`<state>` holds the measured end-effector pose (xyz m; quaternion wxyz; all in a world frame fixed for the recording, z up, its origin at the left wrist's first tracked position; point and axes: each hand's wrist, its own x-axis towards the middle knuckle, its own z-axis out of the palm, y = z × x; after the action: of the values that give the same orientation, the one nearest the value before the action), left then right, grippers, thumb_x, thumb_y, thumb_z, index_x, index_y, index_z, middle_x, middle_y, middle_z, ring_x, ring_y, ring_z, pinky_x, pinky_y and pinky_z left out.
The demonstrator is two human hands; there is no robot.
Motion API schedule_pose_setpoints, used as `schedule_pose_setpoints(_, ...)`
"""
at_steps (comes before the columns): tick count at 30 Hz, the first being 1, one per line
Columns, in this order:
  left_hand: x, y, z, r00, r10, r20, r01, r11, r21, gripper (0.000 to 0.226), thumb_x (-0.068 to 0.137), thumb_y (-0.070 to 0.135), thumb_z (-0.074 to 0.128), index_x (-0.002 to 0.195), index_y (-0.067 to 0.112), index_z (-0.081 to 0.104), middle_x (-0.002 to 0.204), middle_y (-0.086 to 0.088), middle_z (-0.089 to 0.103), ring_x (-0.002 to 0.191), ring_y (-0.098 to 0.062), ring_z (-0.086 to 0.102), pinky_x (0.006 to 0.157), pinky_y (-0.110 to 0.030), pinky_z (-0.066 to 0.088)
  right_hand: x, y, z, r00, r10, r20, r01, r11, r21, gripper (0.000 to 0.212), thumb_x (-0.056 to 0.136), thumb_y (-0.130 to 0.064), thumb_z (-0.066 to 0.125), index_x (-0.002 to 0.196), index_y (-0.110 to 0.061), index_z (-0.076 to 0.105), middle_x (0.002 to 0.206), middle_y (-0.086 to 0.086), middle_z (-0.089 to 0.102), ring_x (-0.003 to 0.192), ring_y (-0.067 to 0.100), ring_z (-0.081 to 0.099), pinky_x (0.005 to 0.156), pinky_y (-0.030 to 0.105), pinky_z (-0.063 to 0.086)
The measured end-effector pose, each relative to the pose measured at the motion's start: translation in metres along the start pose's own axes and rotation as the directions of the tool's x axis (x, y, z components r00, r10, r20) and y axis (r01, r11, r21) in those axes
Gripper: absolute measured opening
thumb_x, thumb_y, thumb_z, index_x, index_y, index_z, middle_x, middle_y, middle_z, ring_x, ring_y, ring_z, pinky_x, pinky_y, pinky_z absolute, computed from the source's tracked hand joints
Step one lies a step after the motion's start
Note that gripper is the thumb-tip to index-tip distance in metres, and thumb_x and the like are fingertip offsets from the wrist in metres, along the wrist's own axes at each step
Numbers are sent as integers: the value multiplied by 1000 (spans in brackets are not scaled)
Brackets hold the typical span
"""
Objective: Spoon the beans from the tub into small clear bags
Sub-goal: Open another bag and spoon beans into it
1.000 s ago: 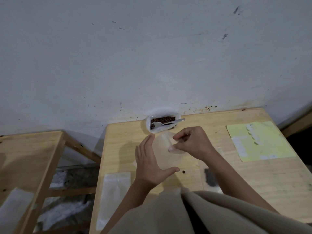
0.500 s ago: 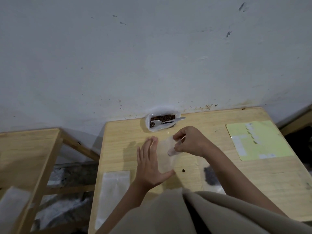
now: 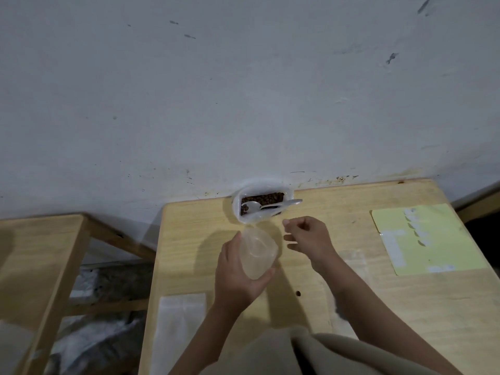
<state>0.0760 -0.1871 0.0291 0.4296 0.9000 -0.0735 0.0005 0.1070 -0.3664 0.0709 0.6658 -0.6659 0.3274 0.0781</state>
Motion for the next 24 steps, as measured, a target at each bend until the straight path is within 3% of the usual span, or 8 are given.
schedule_pose_setpoints(2, 9, -8, 0, 998, -47, 33, 48, 999, -13, 100, 59, 59, 73, 140, 14, 36, 126, 8, 41, 114, -7, 46, 91, -19, 39, 23, 4, 3, 984, 102, -146, -80, 986, 146, 31, 84, -25, 70, 105, -9, 53, 95, 13, 63, 75, 22, 65, 67, 36, 57)
schedule_pose_setpoints(5, 26, -14, -1, 984, -102, 144, 104, 995, -6, 110, 58, 58, 77, 146, 15, 26, 132, 7, 32, 121, -10, 43, 89, -9, 36, 51, 3, 11, 962, 167, -215, -87, 938, 336, 37, 84, -22, 70, 111, -15, 46, 86, 10, 58, 70, 21, 60, 63, 34, 55)
schedule_pose_setpoints(8, 46, -14, -4, 933, -174, 315, 183, 983, 2, 120, 60, 51, 83, 150, 22, 9, 148, 3, 15, 133, -14, 31, 96, -19, 35, 72, -1, 23, 955, 141, -262, -41, 934, 355, 25, 83, -19, 72, 98, -14, 53, 77, 7, 58, 62, 16, 57, 56, 29, 52)
schedule_pose_setpoints(11, 65, -14, -7, 869, -231, 437, 238, 970, 40, 121, 59, 55, 82, 150, 34, 5, 155, 9, -6, 138, -20, 28, 102, -34, 39, 84, -3, 33, 959, 72, -274, 11, 958, 288, 15, 83, -13, 71, 85, -13, 55, 79, 11, 59, 62, 17, 57, 55, 29, 52)
schedule_pose_setpoints(15, 84, -17, -4, 823, -272, 498, 263, 961, 91, 123, 61, 55, 82, 151, 32, 2, 156, 4, -2, 139, -19, 27, 102, -31, 36, 83, -8, 37, 980, -52, -192, 92, 974, 205, 7, 85, -9, 67, 85, -9, 60, 68, 8, 58, 60, 16, 56, 55, 28, 53)
schedule_pose_setpoints(21, 89, -16, -5, 845, -249, 473, 242, 967, 76, 123, 63, 53, 82, 152, 25, 1, 143, 4, 13, 127, -13, 33, 93, -23, 36, 77, -6, 28, 986, -146, 78, 143, 989, 41, 7, 89, -12, 62, 94, -11, 67, 78, 2, 61, 61, 15, 58, 59, 29, 56)
schedule_pose_setpoints(24, 88, -13, -8, 851, -236, 469, 243, 969, 47, 122, 62, 52, 82, 151, 29, 2, 138, 7, 15, 122, -9, 32, 94, -22, 34, 74, -5, 25, 985, -152, 86, 152, 988, 0, 10, 91, -17, 61, 87, -9, 66, 76, 4, 61, 58, 13, 61, 59, 30, 57)
